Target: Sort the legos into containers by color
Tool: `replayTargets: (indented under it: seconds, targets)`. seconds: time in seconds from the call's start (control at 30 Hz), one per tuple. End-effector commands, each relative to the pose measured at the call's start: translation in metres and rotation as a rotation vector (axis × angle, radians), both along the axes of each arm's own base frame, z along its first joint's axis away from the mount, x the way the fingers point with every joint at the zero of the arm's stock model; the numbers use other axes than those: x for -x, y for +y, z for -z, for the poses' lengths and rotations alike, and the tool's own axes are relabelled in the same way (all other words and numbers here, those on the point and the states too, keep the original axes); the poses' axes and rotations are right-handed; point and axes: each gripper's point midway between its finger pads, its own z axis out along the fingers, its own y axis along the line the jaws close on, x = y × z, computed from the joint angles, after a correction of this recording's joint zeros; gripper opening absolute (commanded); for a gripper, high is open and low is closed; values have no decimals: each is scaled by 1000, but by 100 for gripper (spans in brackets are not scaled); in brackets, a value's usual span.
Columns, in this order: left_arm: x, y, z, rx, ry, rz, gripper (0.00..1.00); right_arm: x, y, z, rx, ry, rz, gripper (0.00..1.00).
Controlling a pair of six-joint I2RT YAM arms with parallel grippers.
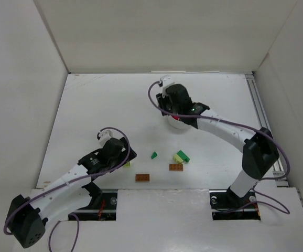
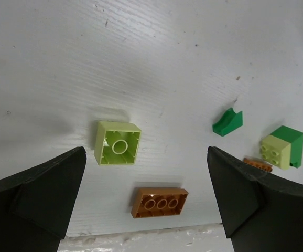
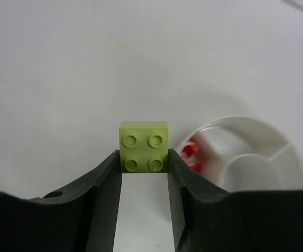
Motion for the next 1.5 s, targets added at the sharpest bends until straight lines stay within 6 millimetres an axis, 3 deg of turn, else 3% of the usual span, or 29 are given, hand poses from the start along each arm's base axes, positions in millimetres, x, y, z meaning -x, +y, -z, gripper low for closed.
replayTargets:
  seconds: [0.0,0.03,0.17,0.27,0.37,0.63,0.97,1.07,1.33,1.37,1.47]
  targets:
    - [-14,-7,-13,-7,-48,21,100,-33,-27,-32,9,-66,67,32]
    - [-16,-8,-15,-8,-48,21,100,-43,-41,-35,9,-67,101,32]
    - [-19,-5,-12,-33,-40,16,100,-70,-61,-34,21,-61,154,33]
    - [-19,-3,-10,-50,-40,17,100,-85,-78,-20,49,-38,191,33]
    - [-21,-4,-9,-57,-41,26,100,-93,-83,-12,51,-13,193,34]
    - [-19,-7,0,-80,-15,61,100,-87,-88,6,76,26,166,34]
    - [-20,-9,3,-85,-6,75,100,-81,-90,15,107,36,141,47]
    - [-20,-9,3,-85,-6,75,100,-80,-88,19,107,46,132,56]
    - [-16,-8,8,-84,5,80,94,-73,-96,-12,74,-8,156,62]
    - [-14,-6,12,-89,12,81,93,-70,-97,-27,57,-33,157,63]
    - [-10,-3,18,-101,37,73,91,-57,-98,-45,17,-62,159,63]
